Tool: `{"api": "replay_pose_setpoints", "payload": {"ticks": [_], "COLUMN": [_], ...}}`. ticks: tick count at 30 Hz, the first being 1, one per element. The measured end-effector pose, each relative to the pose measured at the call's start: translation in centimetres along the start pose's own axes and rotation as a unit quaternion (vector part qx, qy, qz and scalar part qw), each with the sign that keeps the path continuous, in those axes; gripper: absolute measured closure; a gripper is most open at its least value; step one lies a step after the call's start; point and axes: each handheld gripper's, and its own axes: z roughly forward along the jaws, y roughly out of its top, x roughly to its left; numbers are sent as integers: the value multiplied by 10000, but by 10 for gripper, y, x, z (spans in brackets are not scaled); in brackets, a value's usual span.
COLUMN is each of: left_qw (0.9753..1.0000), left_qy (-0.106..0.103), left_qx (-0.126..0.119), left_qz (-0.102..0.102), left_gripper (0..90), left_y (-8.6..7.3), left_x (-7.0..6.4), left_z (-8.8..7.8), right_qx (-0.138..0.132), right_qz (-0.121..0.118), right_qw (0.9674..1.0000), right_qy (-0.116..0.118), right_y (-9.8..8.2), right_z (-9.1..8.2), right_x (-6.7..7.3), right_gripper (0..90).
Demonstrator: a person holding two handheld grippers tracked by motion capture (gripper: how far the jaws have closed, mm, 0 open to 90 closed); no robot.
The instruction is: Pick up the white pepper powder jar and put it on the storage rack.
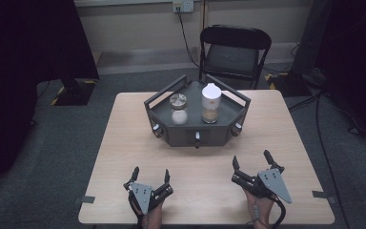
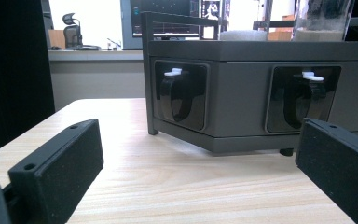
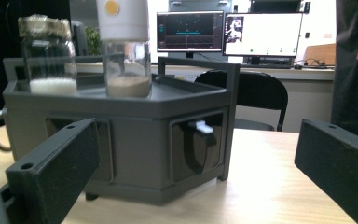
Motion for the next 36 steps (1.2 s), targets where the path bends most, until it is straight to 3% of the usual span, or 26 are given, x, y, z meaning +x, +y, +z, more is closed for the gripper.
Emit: {"api": "replay_pose_setpoints", "payload": {"ticks": [20,23,36], "left_qw": [10000,10000,10000], "left_qy": [8,6,-12], "left_qx": [-5,-7,-7], "left_qz": [-2,-1,0], "left_gripper": [0,0,0], "left_y": [0,0,0], "left_x": [0,0,0], "left_z": [0,0,0], "right_qx": [207,273,273], "right_qz": [-88,33,140], "right_qw": [9997,9996,9995], "right_qy": [64,27,59], "right_y": [-26,-28,-37], "right_z": [-12,-11,-14], "right_x": [17,16,16], "right_gripper": [0,0,0]}}
